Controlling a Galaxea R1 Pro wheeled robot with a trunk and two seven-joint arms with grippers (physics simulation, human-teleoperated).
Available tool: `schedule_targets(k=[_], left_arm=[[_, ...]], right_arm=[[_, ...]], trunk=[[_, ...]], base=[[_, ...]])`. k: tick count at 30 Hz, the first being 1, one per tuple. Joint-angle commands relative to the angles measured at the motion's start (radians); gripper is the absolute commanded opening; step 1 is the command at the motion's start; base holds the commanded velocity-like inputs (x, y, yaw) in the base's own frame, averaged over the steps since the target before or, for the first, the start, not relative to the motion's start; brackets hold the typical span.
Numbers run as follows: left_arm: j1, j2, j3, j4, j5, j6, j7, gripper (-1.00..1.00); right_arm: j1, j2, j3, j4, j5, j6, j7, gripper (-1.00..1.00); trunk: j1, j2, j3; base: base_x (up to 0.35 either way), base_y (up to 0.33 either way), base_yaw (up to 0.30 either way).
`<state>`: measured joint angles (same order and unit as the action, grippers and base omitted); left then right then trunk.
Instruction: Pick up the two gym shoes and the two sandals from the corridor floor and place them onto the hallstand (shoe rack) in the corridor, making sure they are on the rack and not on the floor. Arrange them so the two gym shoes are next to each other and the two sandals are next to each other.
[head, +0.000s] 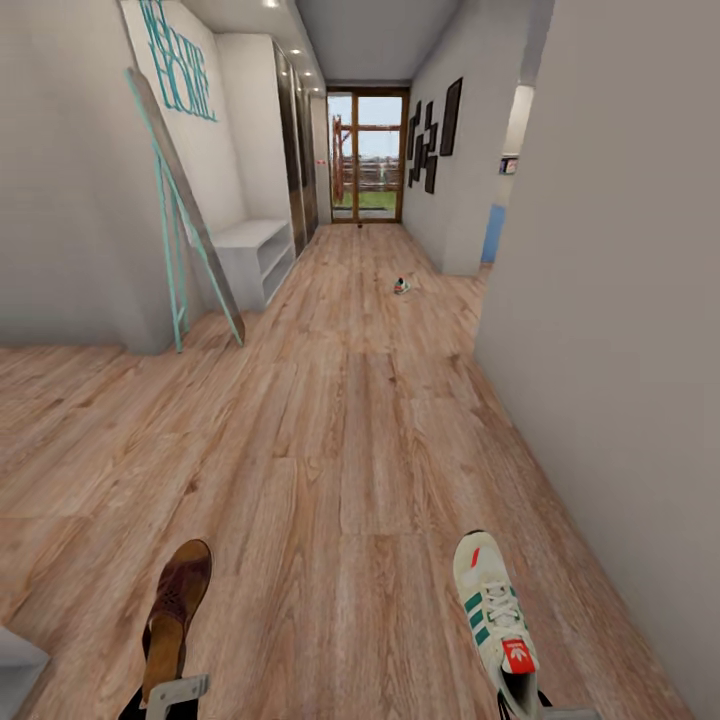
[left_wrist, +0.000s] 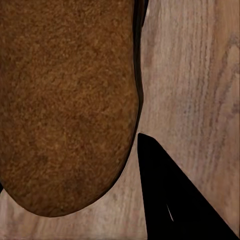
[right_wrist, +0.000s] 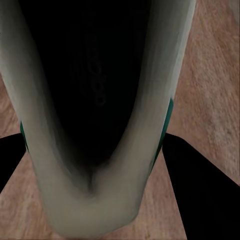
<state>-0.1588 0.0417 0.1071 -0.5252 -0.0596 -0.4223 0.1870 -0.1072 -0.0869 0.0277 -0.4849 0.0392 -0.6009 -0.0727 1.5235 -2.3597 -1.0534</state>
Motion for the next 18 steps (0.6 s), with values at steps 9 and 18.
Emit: schedule_targets(k=[9,18], left_arm=[[0.045,-0.002,0.002,-0.002,-0.009,-0.118,0.002,-1.00],[0.048,-0.002,0.004,-0.005,-0.008,-0.166,0.002,-1.00]], right_arm=[[0.000,-0.001,0.003,0.000,0.004,-0.002,-0.007,-1.00],[0.000,-0.001,0.003,0.000,0.004,-0.002,-0.007,-1.00]], trunk=[[0.000,0.000,-0.001],[0.004,-0.007,-0.004]], base=[[0.000,0.000,0.279],[0.000,0.000,0.279]])
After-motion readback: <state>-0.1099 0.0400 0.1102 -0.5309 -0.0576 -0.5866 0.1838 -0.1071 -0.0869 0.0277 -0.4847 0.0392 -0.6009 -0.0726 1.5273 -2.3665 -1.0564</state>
